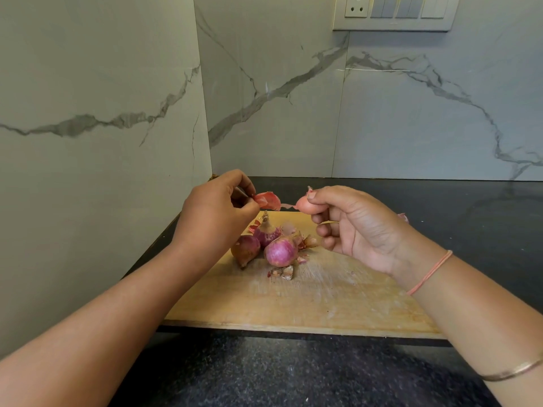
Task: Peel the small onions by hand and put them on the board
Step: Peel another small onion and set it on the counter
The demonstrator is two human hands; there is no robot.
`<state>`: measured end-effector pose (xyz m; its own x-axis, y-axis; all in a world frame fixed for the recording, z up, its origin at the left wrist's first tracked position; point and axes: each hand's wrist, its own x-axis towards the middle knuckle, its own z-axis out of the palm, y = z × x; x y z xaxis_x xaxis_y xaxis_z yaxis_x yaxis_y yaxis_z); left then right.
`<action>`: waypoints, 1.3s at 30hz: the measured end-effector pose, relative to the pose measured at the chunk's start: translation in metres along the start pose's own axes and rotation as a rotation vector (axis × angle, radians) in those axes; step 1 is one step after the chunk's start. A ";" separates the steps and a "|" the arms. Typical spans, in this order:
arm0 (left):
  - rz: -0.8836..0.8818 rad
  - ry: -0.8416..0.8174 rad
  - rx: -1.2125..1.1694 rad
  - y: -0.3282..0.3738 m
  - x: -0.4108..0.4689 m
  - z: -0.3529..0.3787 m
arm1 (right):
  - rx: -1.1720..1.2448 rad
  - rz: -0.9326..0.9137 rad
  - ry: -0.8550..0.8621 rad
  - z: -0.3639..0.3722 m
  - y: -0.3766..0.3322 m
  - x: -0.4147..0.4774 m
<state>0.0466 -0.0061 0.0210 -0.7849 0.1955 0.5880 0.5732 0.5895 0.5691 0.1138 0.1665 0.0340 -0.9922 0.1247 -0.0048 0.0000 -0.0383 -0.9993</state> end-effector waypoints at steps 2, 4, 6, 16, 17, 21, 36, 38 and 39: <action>-0.002 -0.010 0.008 -0.001 0.000 0.000 | 0.002 0.014 0.032 -0.002 -0.001 0.001; -0.006 -0.017 0.013 -0.001 0.001 0.001 | 0.023 0.026 0.037 -0.004 -0.001 0.001; -0.009 -0.020 0.021 -0.002 0.001 0.001 | 0.042 0.036 0.030 -0.004 -0.001 0.001; 0.022 -0.110 0.000 0.001 -0.002 0.000 | 0.030 -0.040 0.065 -0.015 0.000 0.005; 0.047 -0.137 0.002 0.001 -0.003 0.001 | 0.029 -0.053 0.030 -0.013 0.001 0.004; 0.199 -0.243 -0.022 0.001 -0.006 0.001 | -0.009 -0.132 -0.102 -0.006 0.005 0.001; 0.310 -0.265 -0.260 0.001 -0.005 0.003 | -0.162 -0.238 -0.087 -0.002 0.007 -0.001; 0.310 -0.281 -0.275 0.001 -0.005 0.002 | -0.163 -0.240 -0.077 -0.002 0.008 0.000; 0.311 -0.292 -0.278 0.001 -0.005 0.003 | -0.166 -0.244 -0.080 -0.003 0.008 0.000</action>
<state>0.0505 -0.0047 0.0169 -0.5776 0.5629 0.5912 0.7998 0.2454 0.5479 0.1143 0.1687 0.0257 -0.9720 0.0320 0.2326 -0.2256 0.1464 -0.9631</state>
